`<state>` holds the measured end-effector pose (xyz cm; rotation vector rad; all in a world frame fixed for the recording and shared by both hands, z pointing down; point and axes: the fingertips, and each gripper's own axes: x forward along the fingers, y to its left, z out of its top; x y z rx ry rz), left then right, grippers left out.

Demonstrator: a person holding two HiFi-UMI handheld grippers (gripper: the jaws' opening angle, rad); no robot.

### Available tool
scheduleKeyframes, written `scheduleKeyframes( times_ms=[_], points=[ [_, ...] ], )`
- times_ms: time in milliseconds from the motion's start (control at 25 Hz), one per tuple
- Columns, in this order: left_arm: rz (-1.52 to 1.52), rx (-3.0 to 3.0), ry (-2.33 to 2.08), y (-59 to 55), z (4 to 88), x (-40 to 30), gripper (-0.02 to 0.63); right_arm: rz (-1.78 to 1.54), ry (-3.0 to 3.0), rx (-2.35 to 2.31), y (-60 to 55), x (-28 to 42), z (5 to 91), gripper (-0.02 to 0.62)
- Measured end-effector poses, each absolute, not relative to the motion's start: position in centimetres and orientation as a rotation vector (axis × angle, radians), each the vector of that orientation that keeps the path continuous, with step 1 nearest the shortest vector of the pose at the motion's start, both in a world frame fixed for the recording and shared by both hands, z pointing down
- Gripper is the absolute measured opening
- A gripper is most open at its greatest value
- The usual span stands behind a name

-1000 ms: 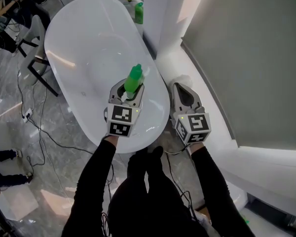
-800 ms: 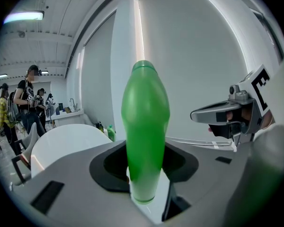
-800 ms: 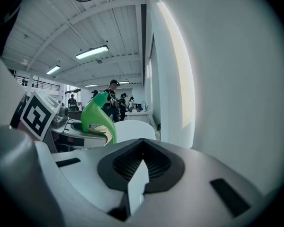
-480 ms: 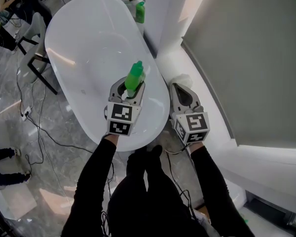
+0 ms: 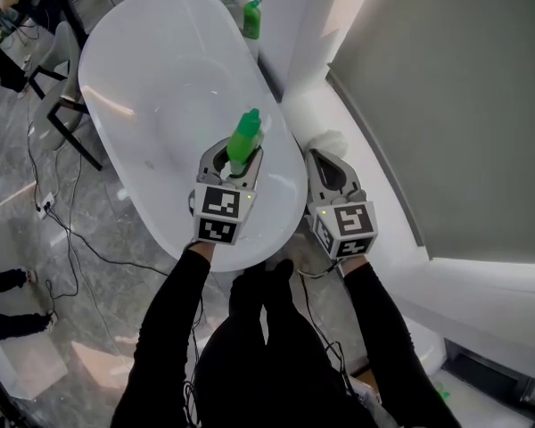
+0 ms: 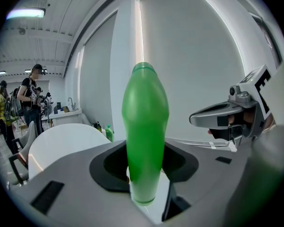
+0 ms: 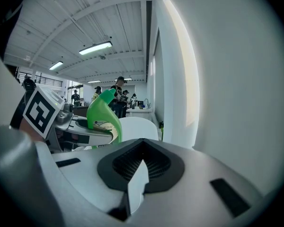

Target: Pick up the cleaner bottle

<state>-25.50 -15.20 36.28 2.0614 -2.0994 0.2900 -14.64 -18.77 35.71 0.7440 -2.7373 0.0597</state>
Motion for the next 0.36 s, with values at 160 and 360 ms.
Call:
scheduleKeyframes(
  times_ms=[160, 360],
  points=[
    [0.292, 2.067, -2.093, -15.34, 36.6, -25.37, 0.185, 0.062, -2.736, 0.742, -18.69, -14.72, 36.0, 0.001],
    [0.299, 2.073, -2.083, -15.22, 36.84, -25.15, 0.185, 0.069, -2.737, 0.733, -18.32, -14.74, 36.24, 0.001]
  ],
)
